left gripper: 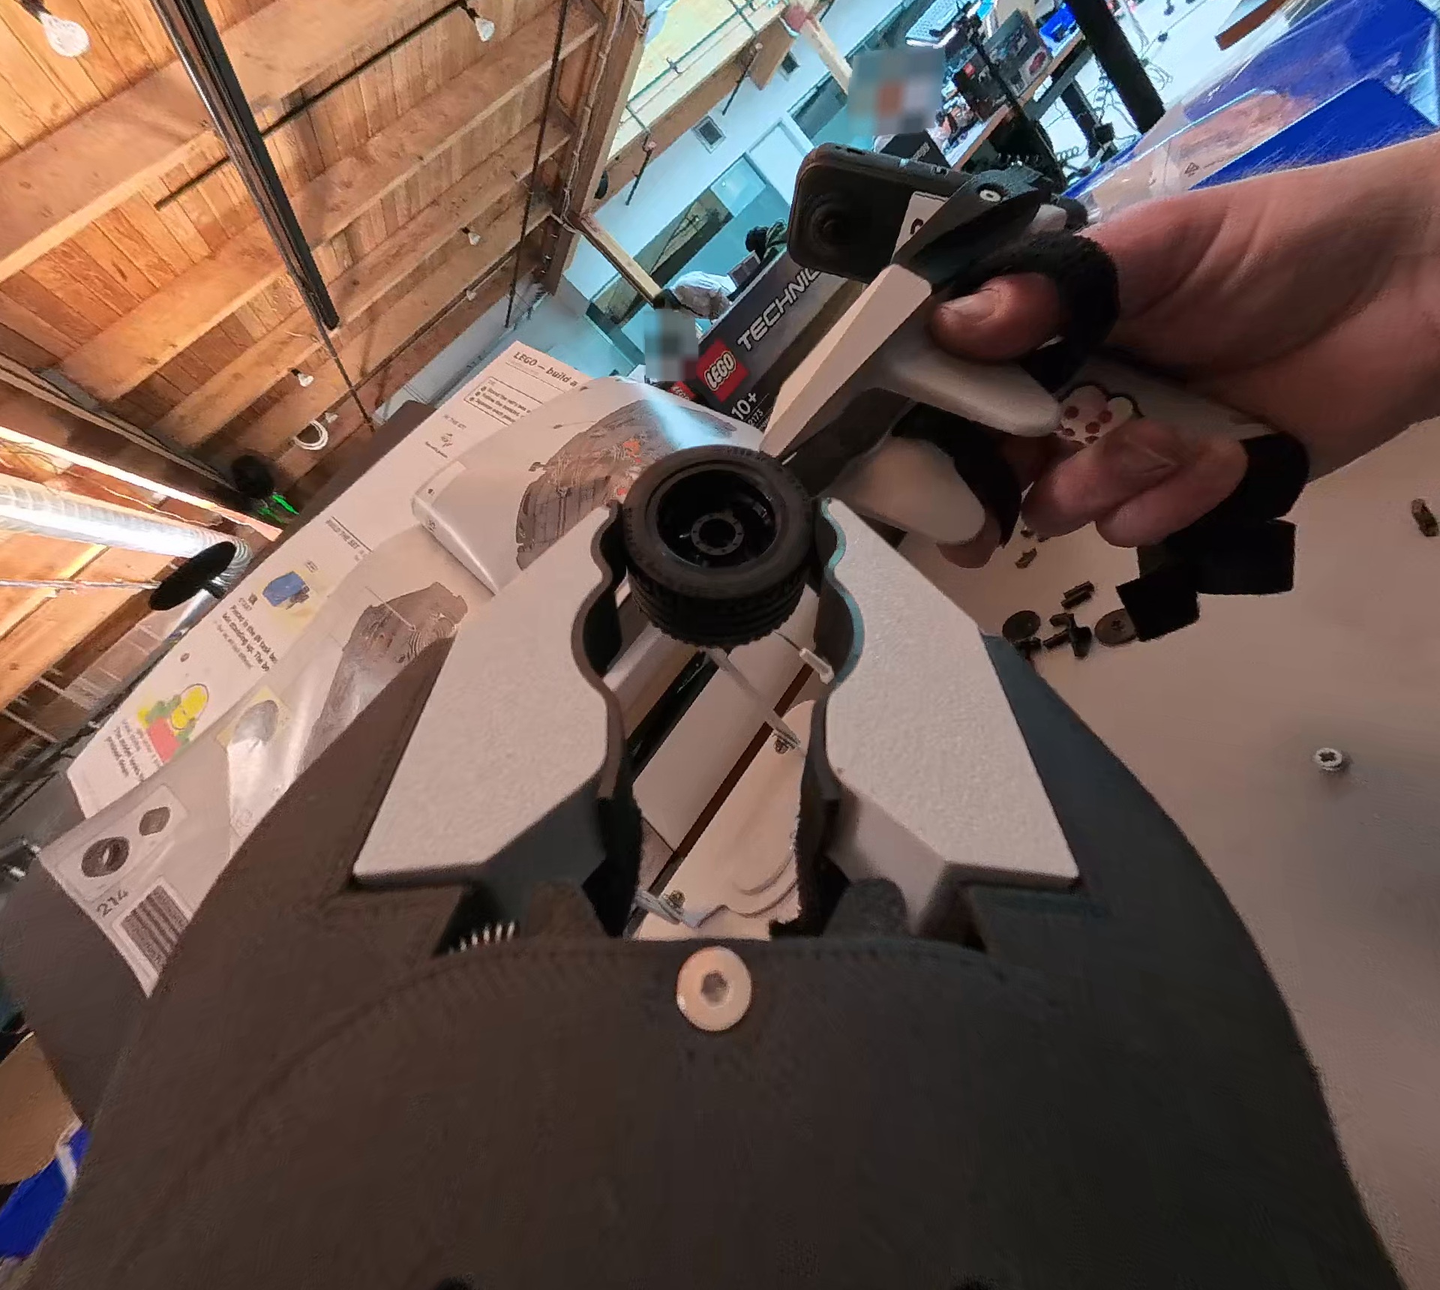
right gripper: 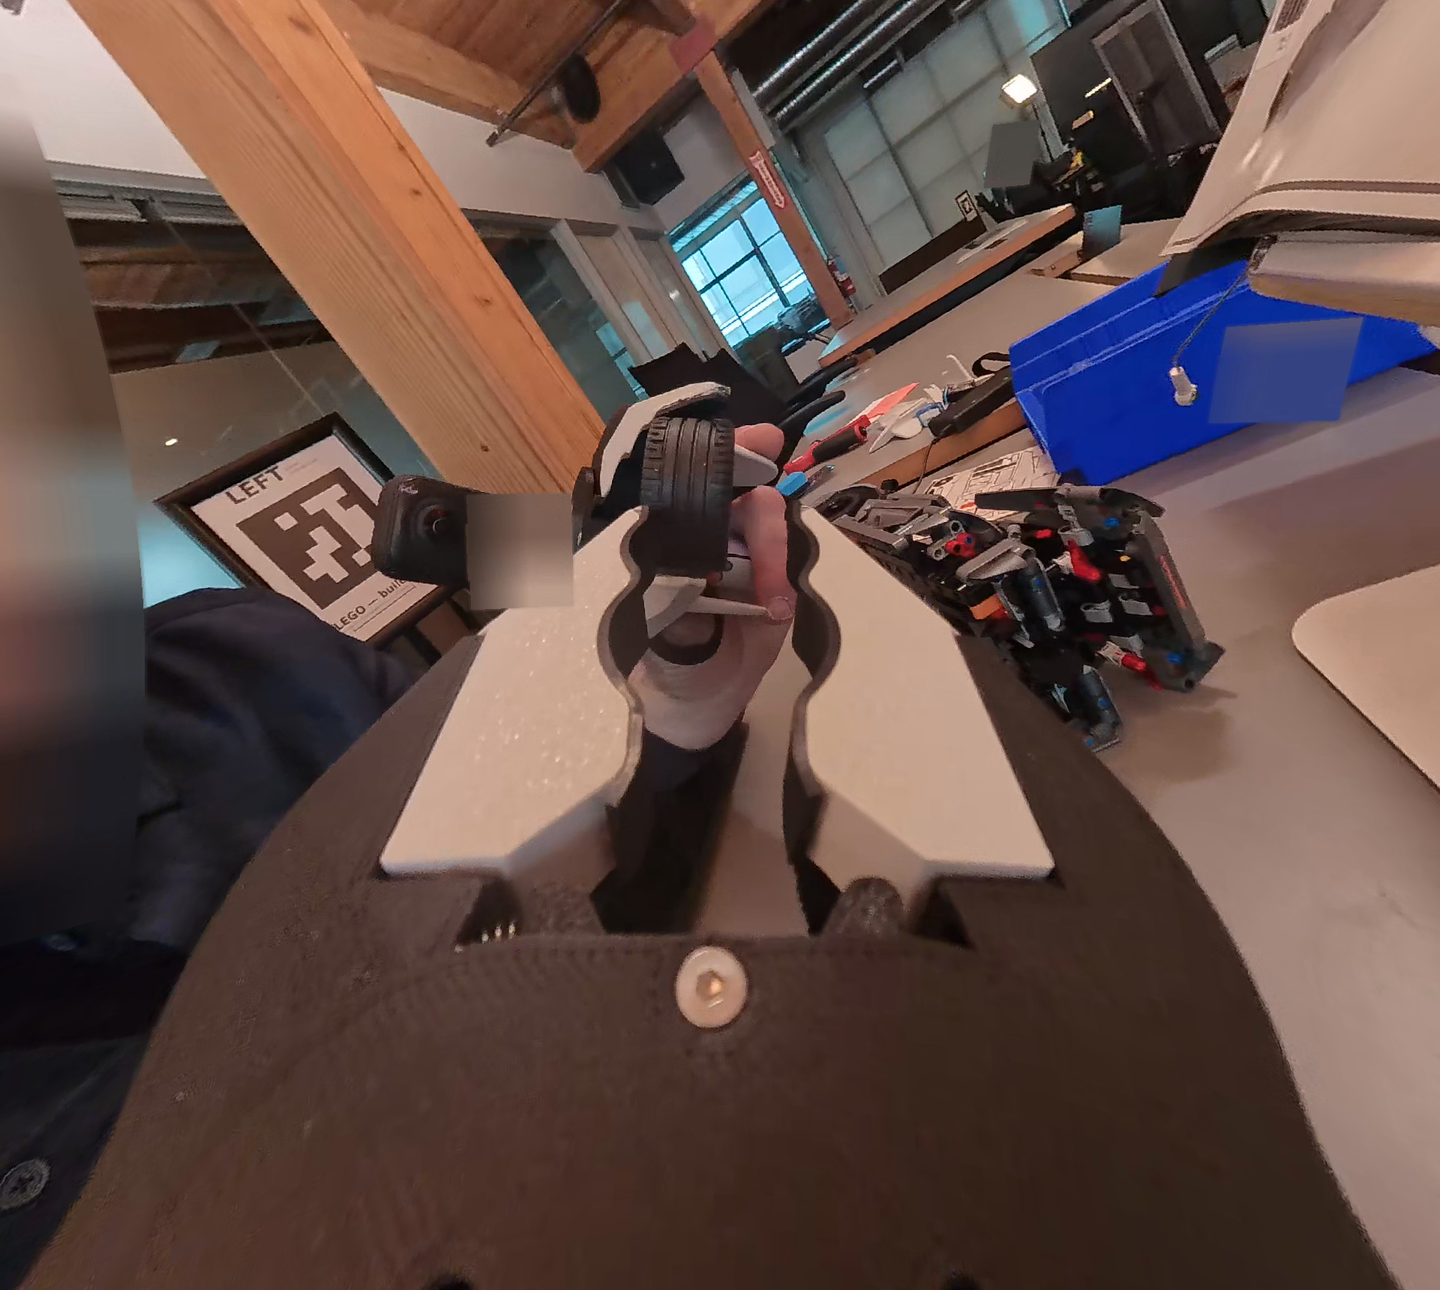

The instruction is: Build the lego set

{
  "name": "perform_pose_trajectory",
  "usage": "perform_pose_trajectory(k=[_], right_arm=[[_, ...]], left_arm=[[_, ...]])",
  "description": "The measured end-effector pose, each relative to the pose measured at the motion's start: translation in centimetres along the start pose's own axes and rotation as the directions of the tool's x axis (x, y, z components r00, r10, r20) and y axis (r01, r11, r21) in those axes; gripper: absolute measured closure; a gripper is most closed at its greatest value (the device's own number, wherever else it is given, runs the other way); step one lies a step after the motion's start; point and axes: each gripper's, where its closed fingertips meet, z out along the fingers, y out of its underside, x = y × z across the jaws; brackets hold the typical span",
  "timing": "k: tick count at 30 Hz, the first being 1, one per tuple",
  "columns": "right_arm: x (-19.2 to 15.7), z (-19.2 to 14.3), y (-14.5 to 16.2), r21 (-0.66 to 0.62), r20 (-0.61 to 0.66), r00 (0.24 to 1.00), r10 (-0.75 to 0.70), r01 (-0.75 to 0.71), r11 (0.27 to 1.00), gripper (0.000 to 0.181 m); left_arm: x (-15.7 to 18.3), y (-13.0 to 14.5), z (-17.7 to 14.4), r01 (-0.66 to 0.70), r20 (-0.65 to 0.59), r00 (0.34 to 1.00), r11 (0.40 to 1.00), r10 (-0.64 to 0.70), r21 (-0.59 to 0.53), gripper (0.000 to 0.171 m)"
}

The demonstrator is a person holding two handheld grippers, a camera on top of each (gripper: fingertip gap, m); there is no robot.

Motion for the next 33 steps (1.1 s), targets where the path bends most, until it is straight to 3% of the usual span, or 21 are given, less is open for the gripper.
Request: perform_pose_trajectory(k=[3,9,13,33], right_arm=[[0.1,0.0,0.0,0.000,-0.007,1.000,-0.001,0.001,1.000,0.146],[-0.8,0.5,0.2,-0.006,0.047,0.999,-0.017,0.017,1.000,0.142],[-0.9,0.8,0.6,-0.034,0.042,0.999,-0.025,0.027,0.999,0.160],[-0.2,0.9,0.6,-0.029,0.000,1.000,-0.010,0.010,1.000,0.160]], left_arm=[[-0.1,-0.1,0.0,-0.062,0.028,0.998,0.998,0.062,-0.013,0.127],[0.1,-0.1,0.0,-0.032,0.013,0.999,0.999,0.032,-0.002,0.127],[0.4,0.0,0.2,-0.017,-0.001,1.000,1.000,0.017,-0.003,0.127],[0.2,0.9,0.3,0.060,-0.022,0.998,0.998,-0.060,-0.017,0.126]])
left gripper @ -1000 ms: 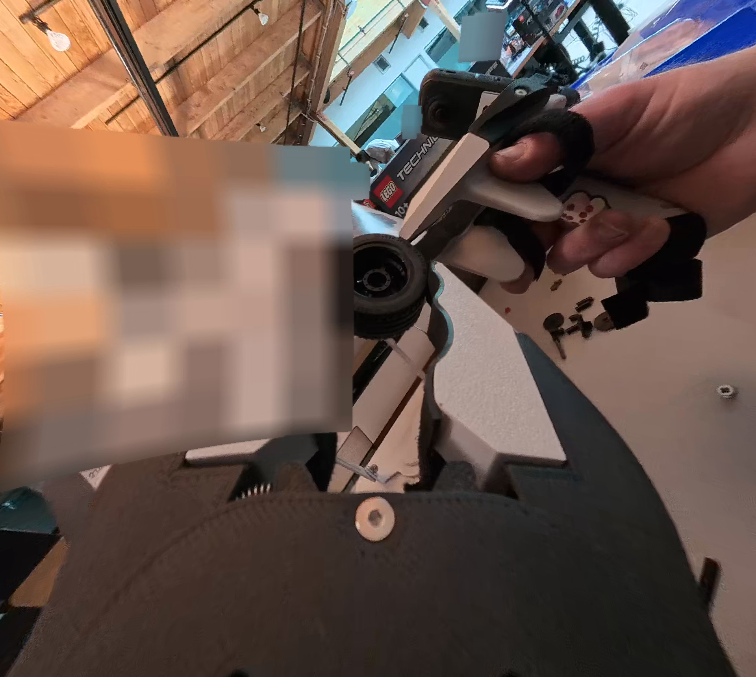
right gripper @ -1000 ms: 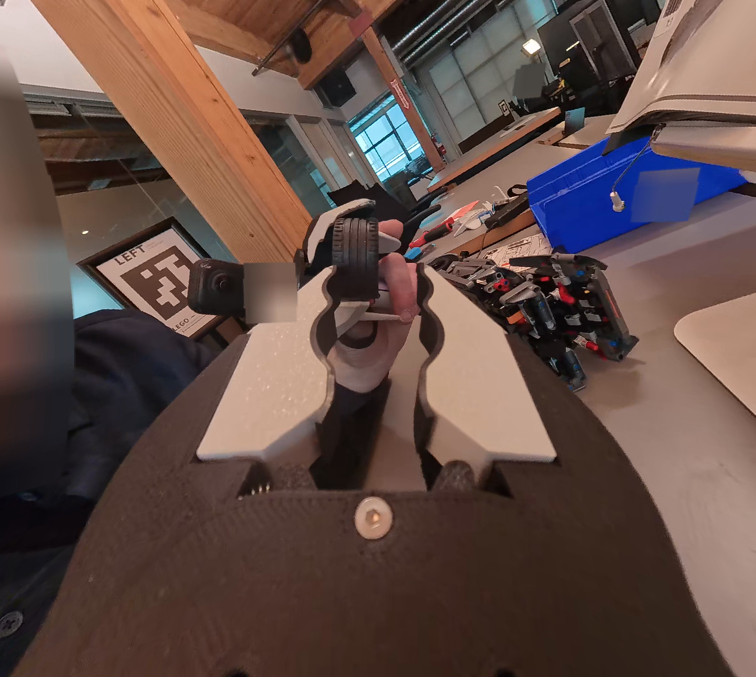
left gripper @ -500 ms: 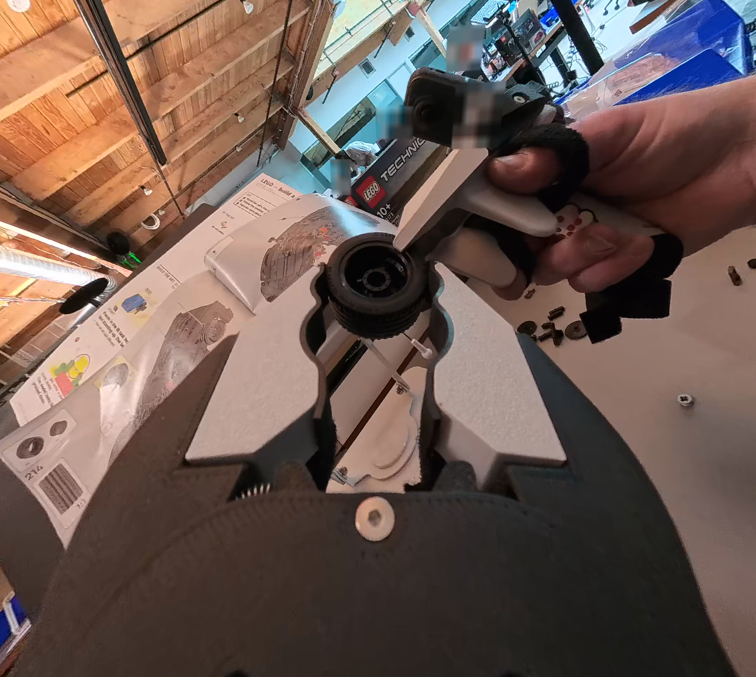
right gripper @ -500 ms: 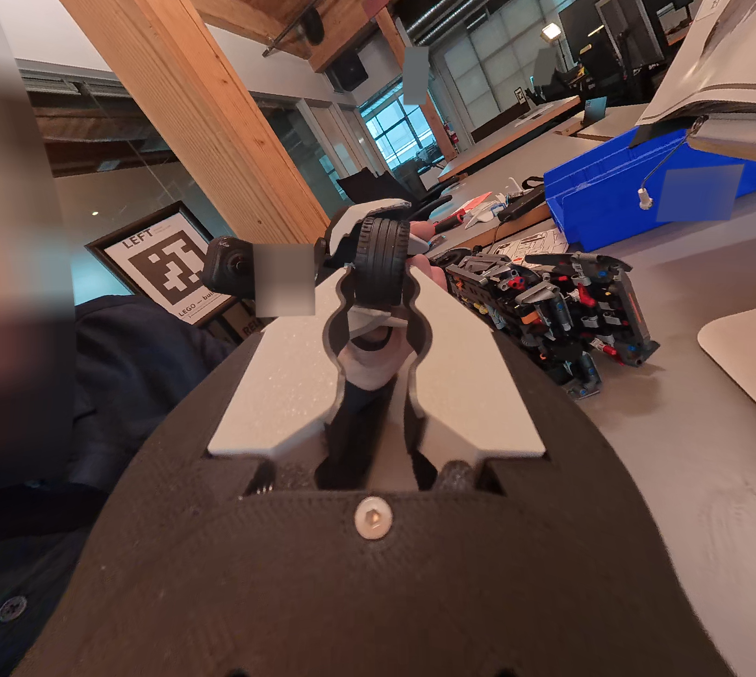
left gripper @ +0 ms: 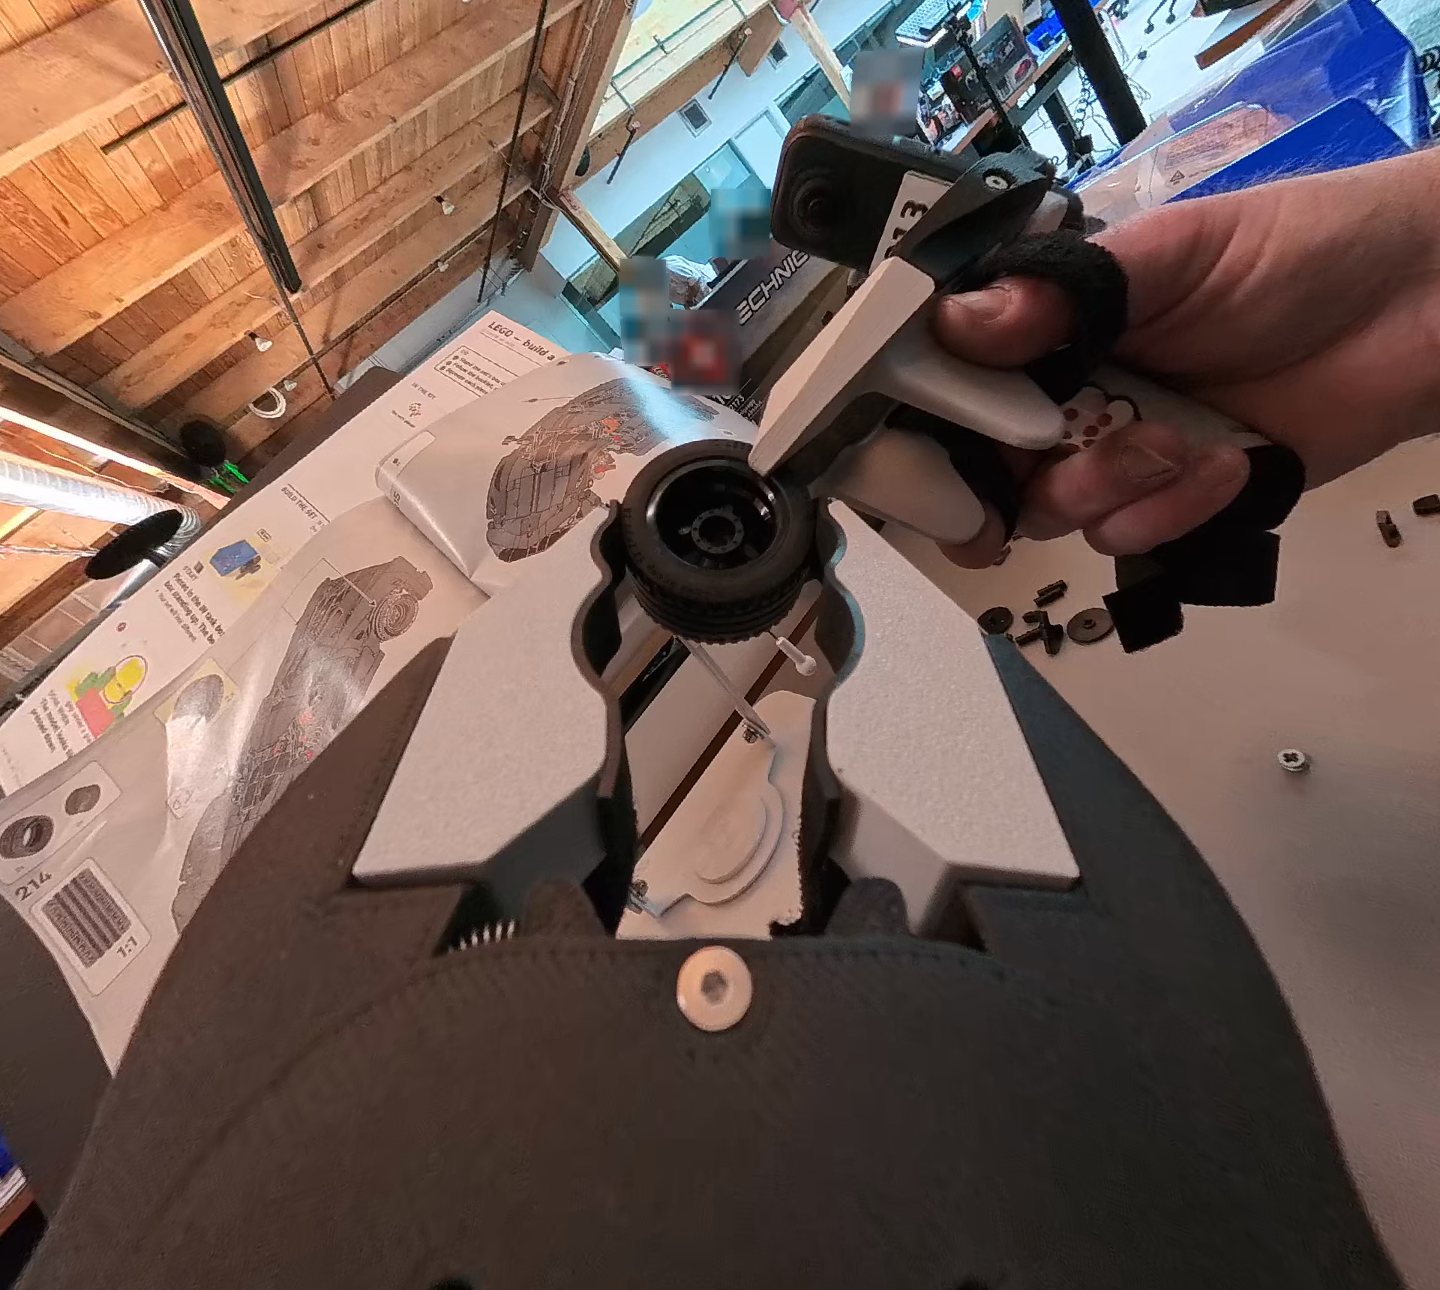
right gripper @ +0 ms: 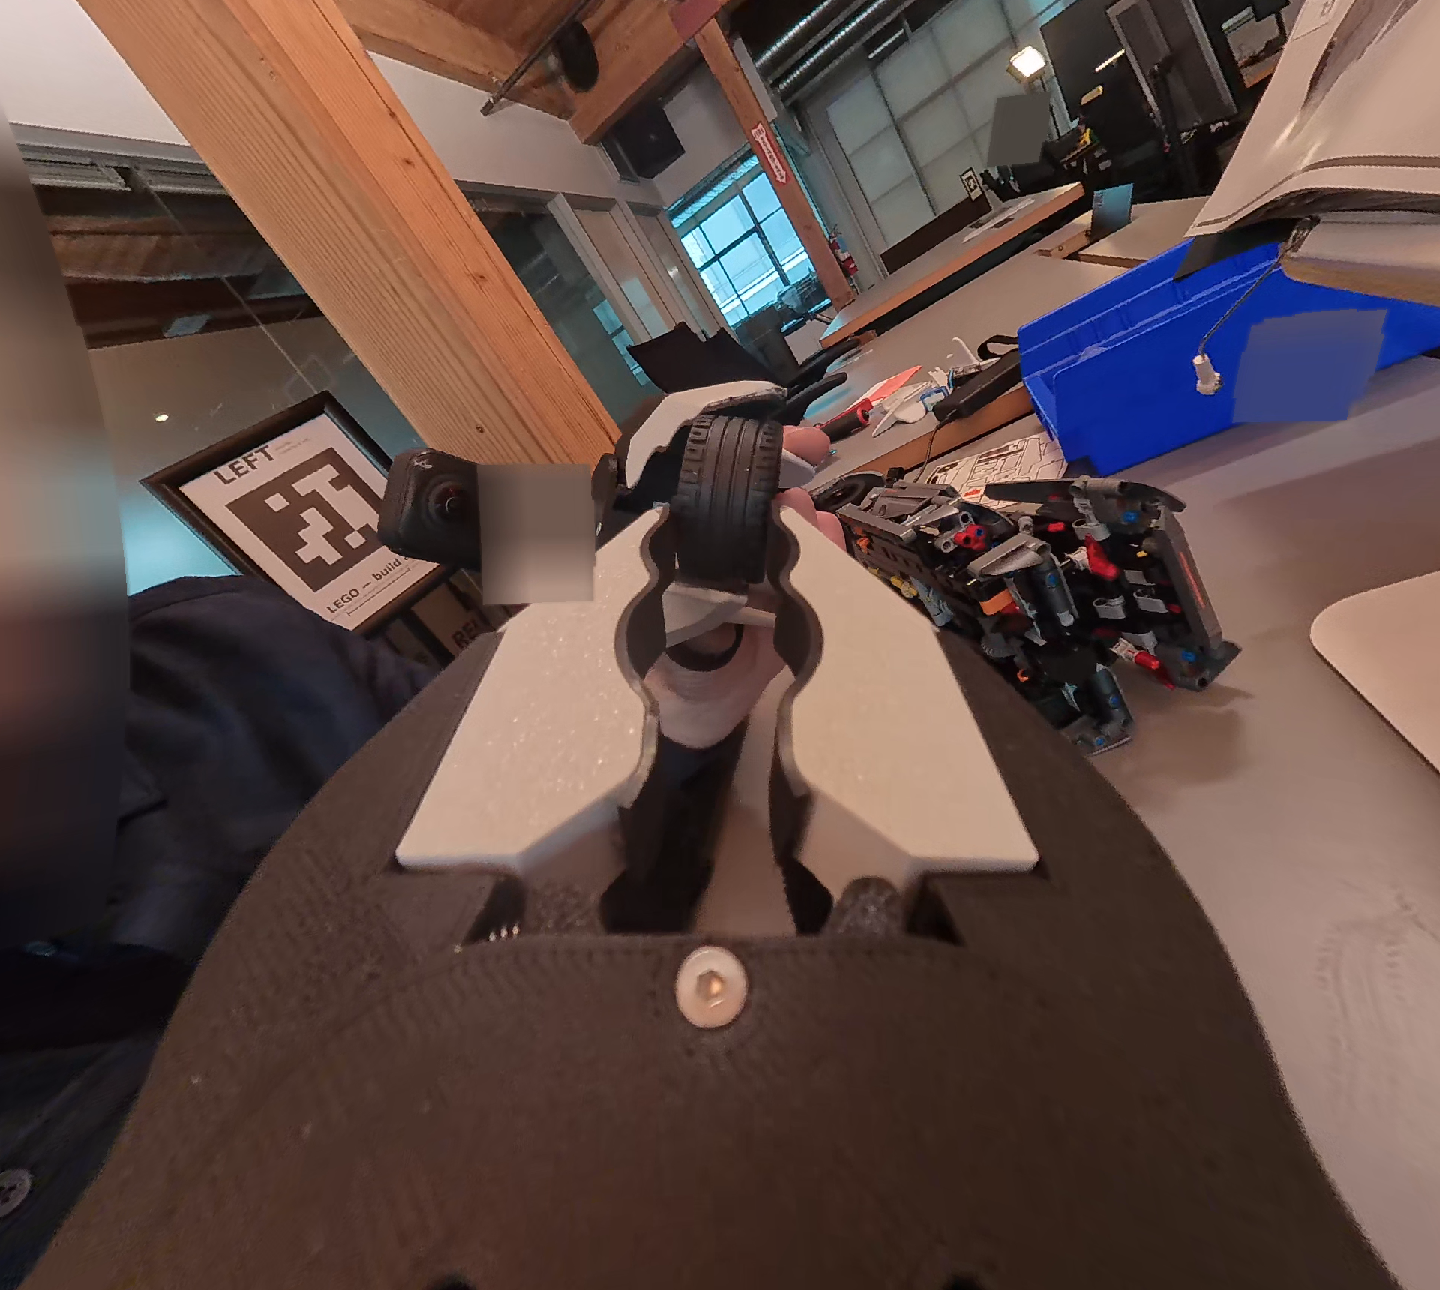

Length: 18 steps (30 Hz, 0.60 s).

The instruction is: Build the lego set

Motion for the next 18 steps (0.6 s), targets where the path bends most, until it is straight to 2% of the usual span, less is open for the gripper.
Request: perform_pose_trajectory(k=[15,18], right_arm=[[-0.6,-0.1,-0.6,0.035,0.030,0.999,-0.019,0.018,0.999,0.157],[-1.0,-0.5,-1.2,0.069,0.042,0.998,-0.039,0.036,0.997,0.155]], left_arm=[[-0.4,-0.4,-0.3,0.013,0.016,1.000,1.000,-0.013,0.021,0.126],[-0.9,-1.0,-0.7,0.103,-0.001,0.995,0.992,-0.103,0.068,0.126]])
